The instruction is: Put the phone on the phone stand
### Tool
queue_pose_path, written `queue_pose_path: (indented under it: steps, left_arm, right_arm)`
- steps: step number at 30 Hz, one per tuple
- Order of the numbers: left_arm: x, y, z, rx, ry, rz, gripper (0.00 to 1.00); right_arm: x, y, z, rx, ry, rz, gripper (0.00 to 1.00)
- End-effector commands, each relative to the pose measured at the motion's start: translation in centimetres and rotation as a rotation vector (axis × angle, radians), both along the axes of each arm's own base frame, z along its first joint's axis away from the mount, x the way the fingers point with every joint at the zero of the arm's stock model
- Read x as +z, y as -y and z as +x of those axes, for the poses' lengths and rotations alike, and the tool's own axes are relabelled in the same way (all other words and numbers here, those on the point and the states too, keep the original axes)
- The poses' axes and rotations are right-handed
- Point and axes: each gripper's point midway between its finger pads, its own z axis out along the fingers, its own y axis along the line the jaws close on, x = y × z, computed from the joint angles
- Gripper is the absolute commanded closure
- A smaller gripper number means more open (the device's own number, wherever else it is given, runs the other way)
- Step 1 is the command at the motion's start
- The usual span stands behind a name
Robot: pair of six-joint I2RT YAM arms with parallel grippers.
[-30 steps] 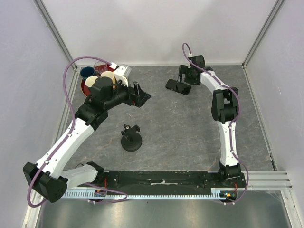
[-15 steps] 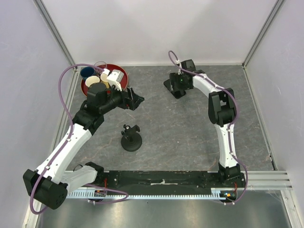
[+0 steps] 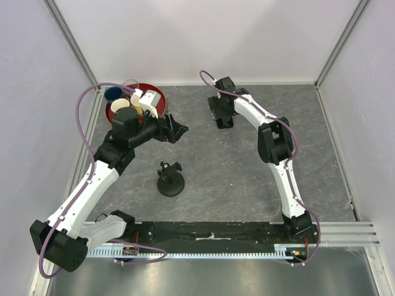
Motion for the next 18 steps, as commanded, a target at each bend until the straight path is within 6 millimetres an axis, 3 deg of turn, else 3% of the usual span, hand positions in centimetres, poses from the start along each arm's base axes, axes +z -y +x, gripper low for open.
queue_pose_path:
  steps: [1, 16, 18]
  left_arm:
    - [1.1, 0.6, -0.3, -0.032, 0.018, -0.048, 0.12]
    - [1.0, 0.7, -0.2, -0.032, 0.012, -0.05, 0.12]
    - [0.8, 0.7, -0.2, -0.032, 0.01, -0.048, 0.12]
  right_arm:
    - [1.1, 1.2, 1.5, -0.144, 0.037, -0.028, 0.02]
    - [-1.4, 0.2, 1.0, -0.131, -0.047, -0.006, 0.02]
    - [-1.5, 0.2, 0.9, -0.131, -0.057, -0.002, 0.06]
